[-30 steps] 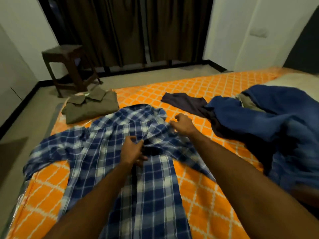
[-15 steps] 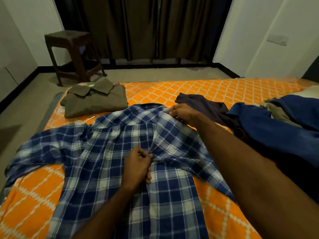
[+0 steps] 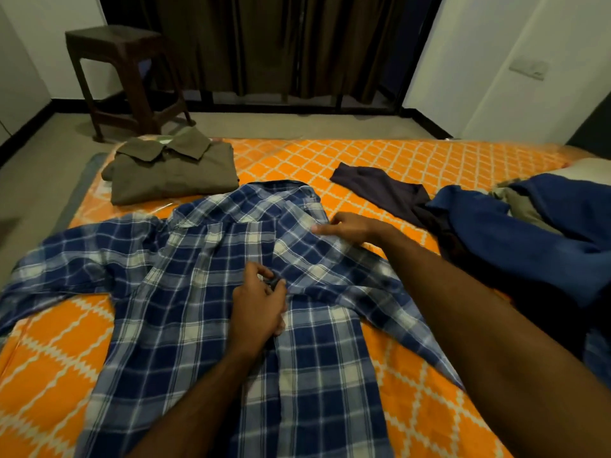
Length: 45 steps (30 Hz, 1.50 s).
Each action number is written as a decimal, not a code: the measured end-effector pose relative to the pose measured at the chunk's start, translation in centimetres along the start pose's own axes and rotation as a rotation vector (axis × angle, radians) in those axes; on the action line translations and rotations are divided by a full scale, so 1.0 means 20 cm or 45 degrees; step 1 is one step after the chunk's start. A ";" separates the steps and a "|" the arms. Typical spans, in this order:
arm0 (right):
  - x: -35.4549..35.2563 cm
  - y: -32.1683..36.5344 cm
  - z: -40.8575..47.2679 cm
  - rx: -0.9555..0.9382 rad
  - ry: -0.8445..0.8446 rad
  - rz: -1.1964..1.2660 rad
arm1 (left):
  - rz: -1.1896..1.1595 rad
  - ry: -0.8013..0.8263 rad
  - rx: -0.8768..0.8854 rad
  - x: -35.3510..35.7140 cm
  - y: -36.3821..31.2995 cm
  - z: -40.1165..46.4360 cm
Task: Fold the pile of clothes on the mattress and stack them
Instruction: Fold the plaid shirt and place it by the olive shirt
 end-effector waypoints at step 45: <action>0.64 -0.43 -1.78 -0.266 -0.004 1.696 | -0.543 0.445 -0.569 0.20 -0.23 -0.30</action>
Point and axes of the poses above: each hand's wrist, its own z-axis towards the middle knuckle, its own x-axis out of the palm, y = z × x, the point moved 3 cm from there along z, towards the middle knuckle, and after that the axes turned 6 degrees about y, right-handed, at the moved point
